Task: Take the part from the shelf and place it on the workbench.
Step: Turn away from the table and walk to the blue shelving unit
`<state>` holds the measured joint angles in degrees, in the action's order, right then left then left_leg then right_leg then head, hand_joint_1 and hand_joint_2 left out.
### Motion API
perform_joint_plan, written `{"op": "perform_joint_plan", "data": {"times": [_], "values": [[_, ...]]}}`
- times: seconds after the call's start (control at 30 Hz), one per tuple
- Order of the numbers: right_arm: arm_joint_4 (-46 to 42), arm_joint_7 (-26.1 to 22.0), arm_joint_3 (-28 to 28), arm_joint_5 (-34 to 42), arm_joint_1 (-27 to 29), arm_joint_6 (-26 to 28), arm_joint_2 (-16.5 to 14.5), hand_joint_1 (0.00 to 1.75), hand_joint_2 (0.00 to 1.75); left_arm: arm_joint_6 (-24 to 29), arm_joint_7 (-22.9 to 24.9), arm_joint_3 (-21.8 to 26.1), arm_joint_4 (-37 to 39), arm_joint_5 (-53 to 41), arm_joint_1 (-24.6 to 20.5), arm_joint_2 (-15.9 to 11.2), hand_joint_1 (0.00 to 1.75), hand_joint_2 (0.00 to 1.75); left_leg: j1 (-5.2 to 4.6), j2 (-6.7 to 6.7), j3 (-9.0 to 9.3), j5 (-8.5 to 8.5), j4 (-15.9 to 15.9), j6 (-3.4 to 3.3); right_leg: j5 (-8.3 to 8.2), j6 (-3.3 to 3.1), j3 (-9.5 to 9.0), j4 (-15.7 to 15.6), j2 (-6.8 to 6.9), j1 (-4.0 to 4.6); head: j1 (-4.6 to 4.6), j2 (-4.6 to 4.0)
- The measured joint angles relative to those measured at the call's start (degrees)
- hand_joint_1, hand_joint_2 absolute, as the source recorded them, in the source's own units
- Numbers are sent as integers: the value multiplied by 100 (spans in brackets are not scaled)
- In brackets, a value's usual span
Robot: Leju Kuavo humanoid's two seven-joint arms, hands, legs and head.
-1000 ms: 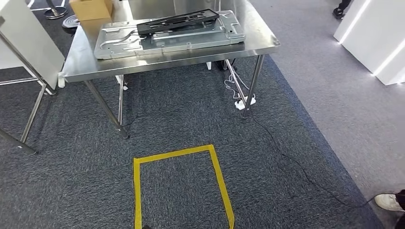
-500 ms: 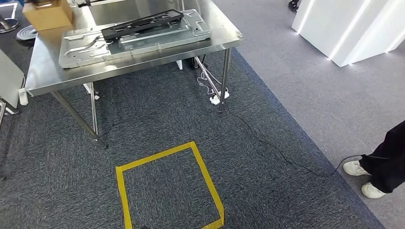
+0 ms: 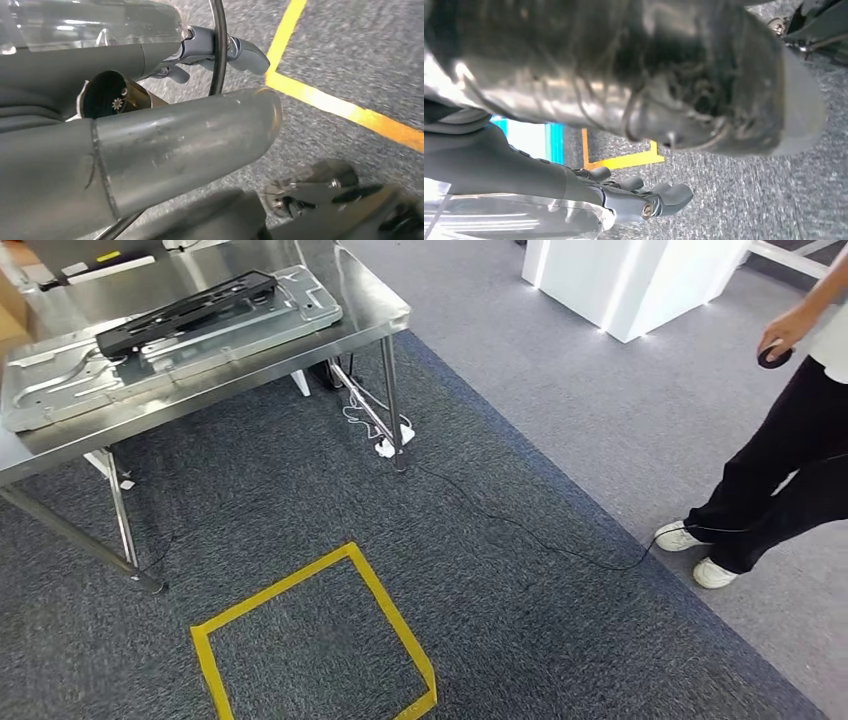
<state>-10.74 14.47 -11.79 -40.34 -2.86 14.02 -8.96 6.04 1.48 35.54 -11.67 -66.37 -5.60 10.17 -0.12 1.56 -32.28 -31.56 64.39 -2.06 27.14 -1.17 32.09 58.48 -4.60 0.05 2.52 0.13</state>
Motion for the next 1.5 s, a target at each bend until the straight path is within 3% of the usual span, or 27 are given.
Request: {"op": "perform_joint_plan", "data": {"times": [0.03,0.1,0.17,0.23,0.3,0.37,0.4,0.43,0.5,0.57,0.6,0.67,0.7,0.77,0.83,0.87,0.9,0.93,0.97,1.03,1.07,1.13,1.3,1.37,1.43,1.47,1.5], "values": [[2,-20,16,-32,-10,8,-8,0,0,13,-27,4,0,33,2,-16,0,0,-38,118,140,174,-342,-83,-9,7,2,2,-78,6,2,0],[5,-41,61,-90,-23,19,-27,0,0,55,-107,21,0,116,-10,-48,0,0,-99,247,256,318,-669,-177,-38,41,35,-3,-205,-15,4,0],[7,-40,89,-117,-13,20,-25,0,0,104,-182,40,0,186,-36,-35,0,0,-95,138,292,374,-759,-186,-68,99,57,-28,-306,-18,-2,0],[9,-35,93,-138,-2,32,-5,0,0,161,-265,80,0,268,-43,-18,0,0,-55,-2,362,459,-927,-201,46,145,135,121,-114,18,4,0],[9,-35,95,-141,-6,55,27,0,0,204,-330,138,0,337,-29,-6,0,0,-39,-171,389,500,-1011,-209,390,188,413,689,225,27,13,0],[9,-45,95,-124,-8,69,59,0,0,221,-356,184,1,368,0,0,0,0,-37,-349,373,482,-986,-200,671,251,748,1357,364,-22,17,0],[9,-50,95,-116,-3,73,76,0,0,225,-362,199,1,378,14,4,0,0,-30,-437,366,462,-964,-188,667,286,810,1482,399,-56,17,0],[9,-56,95,-109,3,78,92,0,0,228,-364,212,2,384,23,11,0,0,-17,-518,362,438,-934,-170,556,324,759,1385,435,-93,18,0],[9,-101,94,-93,8,124,123,0,0,230,-365,244,2,403,28,26,0,0,11,-657,352,365,-839,-105,203,389,397,683,623,-152,20,0],[8,-214,86,-68,-5,234,144,0,0,241,-363,290,2,441,39,30,0,0,-1,-763,335,254,-723,-8,24,362,128,152,814,-165,14,0],[8,-264,78,-56,-8,289,157,0,0,245,-345,314,2,458,49,28,0,0,-12,-807,337,210,-692,38,27,317,100,83,849,-155,9,0],[9,-281,55,-49,4,343,196,0,0,238,-246,358,2,469,76,27,0,0,-10,-899,382,166,-679,104,30,221,115,107,725,-145,-1,0],[10,-260,44,-51,15,346,219,0,0,230,-185,375,3,468,90,27,0,0,6,-866,394,124,-637,137,21,186,120,100,664,-150,-2,0],[12,-217,30,-58,21,345,258,0,0,213,-102,403,4,463,139,27,0,0,42,-599,298,-135,-309,196,-12,120,134,86,544,-168,-5,0],[11,-202,23,-64,18,346,284,0,0,200,-67,426,6,461,194,27,0,0,67,-303,-14,-553,387,227,-33,83,167,87,414,-155,-7,0],[12,-190,21,-69,19,343,289,0,0,197,-46,436,7,465,217,27,0,0,71,-247,-178,-692,725,227,-39,73,184,89,335,-143,-7,0],[13,-169,18,-78,24,331,291,0,0,200,-28,446,7,482,234,27,0,0,71,-225,-283,-720,918,218,-43,68,192,90,254,-132,-7,0],[14,-137,16,-92,31,305,294,0,0,210,-16,461,7,511,242,27,0,0,71,-211,-295,-623,903,200,-45,67,191,92,172,-123,-7,0],[15,-93,14,-111,37,262,297,0,0,228,-24,483,7,550,246,27,0,0,70,-178,-205,-417,664,172,-46,69,182,94,90,-117,-7,0],[17,13,14,-149,37,143,302,0,0,293,-116,556,7,648,253,18,0,0,68,87,100,32,-102,97,-55,88,173,99,-61,-110,-5,0],[18,62,13,-158,32,86,302,0,0,329,-191,597,7,696,256,12,0,0,63,226,211,164,-396,68,-67,113,184,101,-137,-116,-5,0],[20,113,9,-154,28,17,301,0,0,383,-319,662,7,771,249,4,0,0,46,363,271,209,-595,42,-96,173,221,98,-245,-136,-3,0],[21,108,-5,-136,59,-5,300,0,0,412,-395,708,7,798,221,3,0,0,24,267,285,236,-627,22,-138,248,239,56,-347,-165,-2,0],[23,36,-36,-121,71,-10,299,0,0,439,-490,741,7,796,204,3,0,0,26,53,325,329,-748,-65,83,289,418,393,-52,-140,3,0],[25,-33,-60,-112,53,-40,299,0,0,469,-573,772,7,790,204,3,0,0,19,-219,326,398,-834,-137,508,303,782,1175,343,-115,7,0],[25,-39,-62,-112,46,-71,298,0,0,480,-572,785,7,786,204,3,0,0,6,-329,308,396,-825,-138,621,322,905,1471,386,-121,6,0],[26,-40,-63,-116,50,-101,296,0,0,487,-549,795,7,782,201,3,0,0,2,-421,294,390,-811,-135,597,337,902,1525,408,-130,5,0]]}}
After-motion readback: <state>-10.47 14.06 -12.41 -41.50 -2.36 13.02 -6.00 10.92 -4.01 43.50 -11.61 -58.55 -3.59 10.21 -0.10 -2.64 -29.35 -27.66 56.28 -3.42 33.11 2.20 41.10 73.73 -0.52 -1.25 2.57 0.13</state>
